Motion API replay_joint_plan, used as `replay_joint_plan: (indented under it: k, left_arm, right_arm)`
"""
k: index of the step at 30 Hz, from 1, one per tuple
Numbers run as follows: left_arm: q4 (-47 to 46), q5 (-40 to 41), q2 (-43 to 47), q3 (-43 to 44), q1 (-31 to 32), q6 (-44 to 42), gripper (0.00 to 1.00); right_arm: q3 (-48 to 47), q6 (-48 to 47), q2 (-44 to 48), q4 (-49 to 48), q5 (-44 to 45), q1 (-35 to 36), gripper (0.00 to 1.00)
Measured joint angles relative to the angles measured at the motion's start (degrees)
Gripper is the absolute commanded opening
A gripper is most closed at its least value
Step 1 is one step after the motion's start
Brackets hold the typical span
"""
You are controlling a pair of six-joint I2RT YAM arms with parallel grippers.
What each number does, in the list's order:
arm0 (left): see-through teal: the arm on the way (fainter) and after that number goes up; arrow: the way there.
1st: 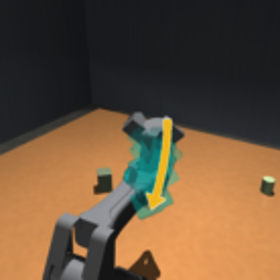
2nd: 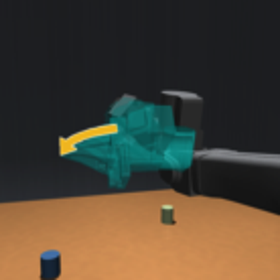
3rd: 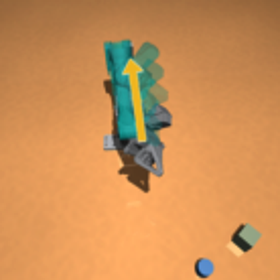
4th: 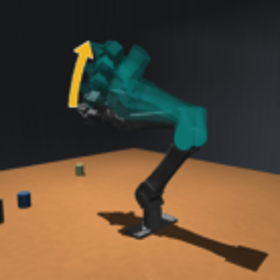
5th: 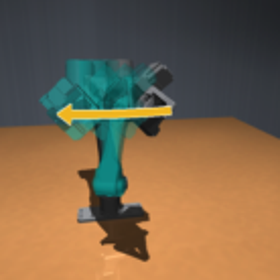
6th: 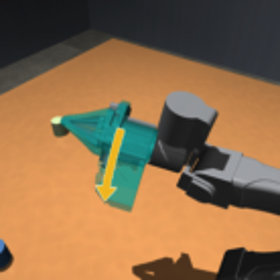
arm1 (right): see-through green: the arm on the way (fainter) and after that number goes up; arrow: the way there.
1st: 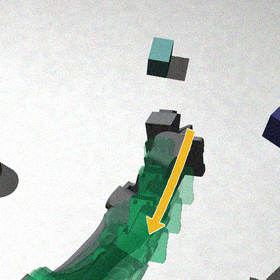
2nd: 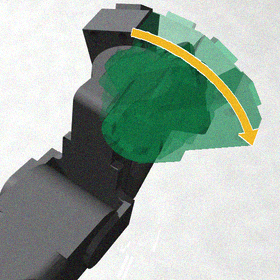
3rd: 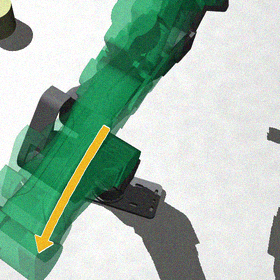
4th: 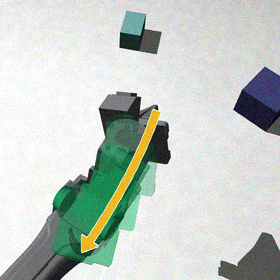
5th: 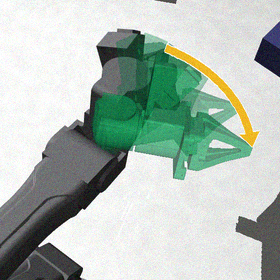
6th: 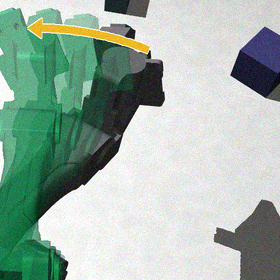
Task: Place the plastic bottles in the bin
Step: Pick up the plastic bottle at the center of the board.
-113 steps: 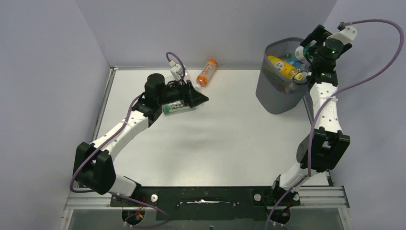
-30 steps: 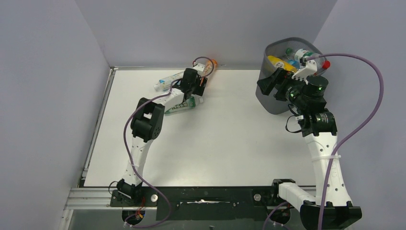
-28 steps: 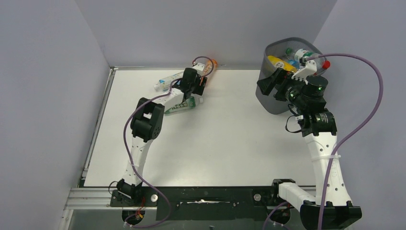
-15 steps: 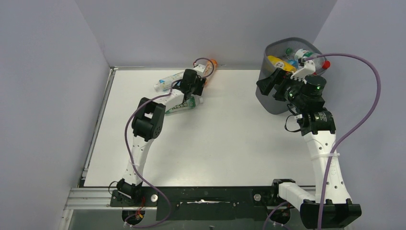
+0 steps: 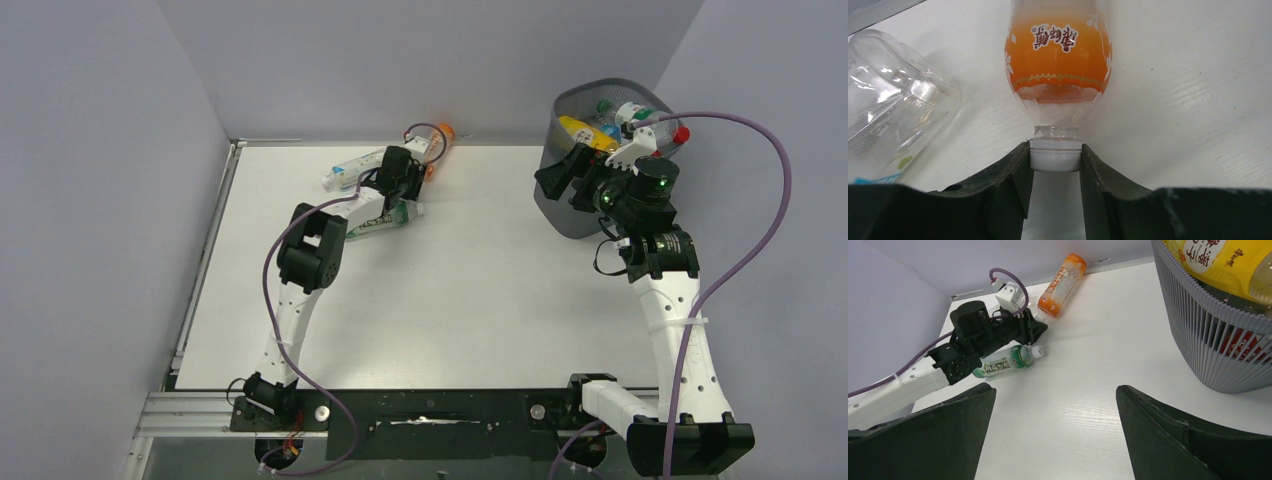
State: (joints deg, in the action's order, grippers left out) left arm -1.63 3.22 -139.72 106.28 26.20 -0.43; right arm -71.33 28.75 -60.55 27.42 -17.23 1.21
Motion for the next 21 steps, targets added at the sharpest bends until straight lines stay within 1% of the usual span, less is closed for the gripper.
replay_joint_plan:
  k: [3,6,11,15,21]
  left_arm:
    - [-0.7,-0.2,0.2,-0.5,-0.1,0.0,0.33]
    - [-1.9,-0.3,1.9,-3.7,-0.1,0.2,0.33]
    - [-3.4,-0.3,7.9,-11.6,0.0,0.3,0.32]
    - [-4.9,-0.6,12.9,-16.0,0.0,0.9,0.32]
    - [-5.6,-2.2,18.4,-17.6,0.0,1.8,0.32]
  right_arm:
    - [0.0,0.0,0.0,0.0,0.0,0.0,0.96]
    - [0.1,0.0,0.0,-0.1,0.0,0.0,0.96]
    - [0.4,0.0,0.0,-0.5,-0.3,0.0,0.96]
    - [1.0,0.1,0.0,-0.8,-0.6,0.0,0.96]
    - [1.1,0.2,0.0,-0.9,-1.0,0.2,0.96]
